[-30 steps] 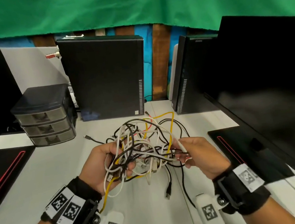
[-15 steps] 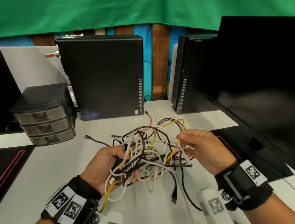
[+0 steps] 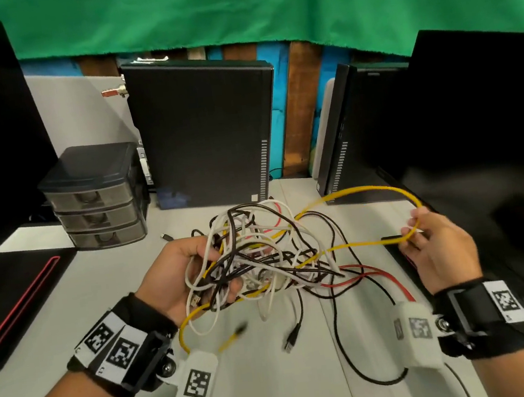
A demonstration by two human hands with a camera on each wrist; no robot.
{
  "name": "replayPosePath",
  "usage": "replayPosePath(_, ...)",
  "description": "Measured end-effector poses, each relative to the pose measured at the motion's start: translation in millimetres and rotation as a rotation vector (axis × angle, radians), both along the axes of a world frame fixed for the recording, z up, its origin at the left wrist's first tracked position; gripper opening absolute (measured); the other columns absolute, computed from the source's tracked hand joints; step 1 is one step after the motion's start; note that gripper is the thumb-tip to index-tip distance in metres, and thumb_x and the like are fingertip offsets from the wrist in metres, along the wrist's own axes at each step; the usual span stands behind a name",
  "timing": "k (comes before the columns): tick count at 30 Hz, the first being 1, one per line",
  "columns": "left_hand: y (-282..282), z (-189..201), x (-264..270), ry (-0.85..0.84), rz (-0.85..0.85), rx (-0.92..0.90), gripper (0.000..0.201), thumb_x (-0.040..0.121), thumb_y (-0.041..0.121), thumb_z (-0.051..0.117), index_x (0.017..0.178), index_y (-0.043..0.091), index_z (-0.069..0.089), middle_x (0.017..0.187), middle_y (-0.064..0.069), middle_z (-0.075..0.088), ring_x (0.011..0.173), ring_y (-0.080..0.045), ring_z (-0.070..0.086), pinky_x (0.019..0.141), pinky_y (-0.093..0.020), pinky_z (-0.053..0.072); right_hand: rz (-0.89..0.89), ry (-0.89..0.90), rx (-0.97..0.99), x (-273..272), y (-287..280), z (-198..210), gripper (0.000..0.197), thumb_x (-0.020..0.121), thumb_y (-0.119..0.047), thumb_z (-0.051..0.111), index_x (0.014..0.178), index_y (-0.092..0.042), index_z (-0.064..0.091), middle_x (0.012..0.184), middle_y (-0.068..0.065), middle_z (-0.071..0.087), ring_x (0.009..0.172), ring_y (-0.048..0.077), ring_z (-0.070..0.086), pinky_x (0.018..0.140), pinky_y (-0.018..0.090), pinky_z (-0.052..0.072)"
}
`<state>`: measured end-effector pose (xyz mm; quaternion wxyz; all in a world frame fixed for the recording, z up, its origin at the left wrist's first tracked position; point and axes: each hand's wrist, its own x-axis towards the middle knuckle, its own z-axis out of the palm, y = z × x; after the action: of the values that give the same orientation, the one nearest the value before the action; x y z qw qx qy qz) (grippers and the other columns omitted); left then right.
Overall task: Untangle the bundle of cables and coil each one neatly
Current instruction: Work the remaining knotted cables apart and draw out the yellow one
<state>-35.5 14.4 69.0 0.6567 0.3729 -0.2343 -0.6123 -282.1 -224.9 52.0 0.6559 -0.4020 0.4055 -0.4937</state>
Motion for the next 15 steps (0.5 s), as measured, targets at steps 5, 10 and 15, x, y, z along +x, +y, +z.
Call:
replayPosePath(5,-5,-10,1,0.117,0.105,-0.030,0.051,0.042,0.014,0.074,0.091,-0.001,0.076,0.089,-0.018,0.071,0.047,-0.023,0.056,0.045,-0.029,0.054,0.470,-0.026,0.118,23,34,-15,0.058,0.092,-0.060,0.049,0.109,-0.009,0.070,0.093,0.006,0.070,0.085,0.019,0.066,0.072,0.032,0.050)
replayPosePath(10,-3,-15,4,0.121,0.111,-0.018,0.054,0.035,0.014,0.080,0.087,0.001,0.076,0.086,-0.016,0.070,0.049,-0.022,0.057,0.047,-0.028,0.054,0.597,0.226,-0.057,45,65,-24,0.052,0.088,-0.050,0.057,0.113,-0.007,0.071,0.101,0.012,0.075,0.087,0.023,0.068,0.078,0.040,0.053)
replayPosePath(15,-5,-13,-6,0.113,0.027,-0.011,0.052,0.033,0.013,0.081,0.084,0.001,0.074,0.081,-0.018,0.069,0.046,-0.024,0.055,0.044,-0.027,0.052,0.518,0.368,-0.113,54,78,-32,0.039,0.094,-0.044,0.060,0.096,-0.010,0.078,0.080,0.007,0.072,0.079,0.023,0.064,0.068,0.034,0.051)
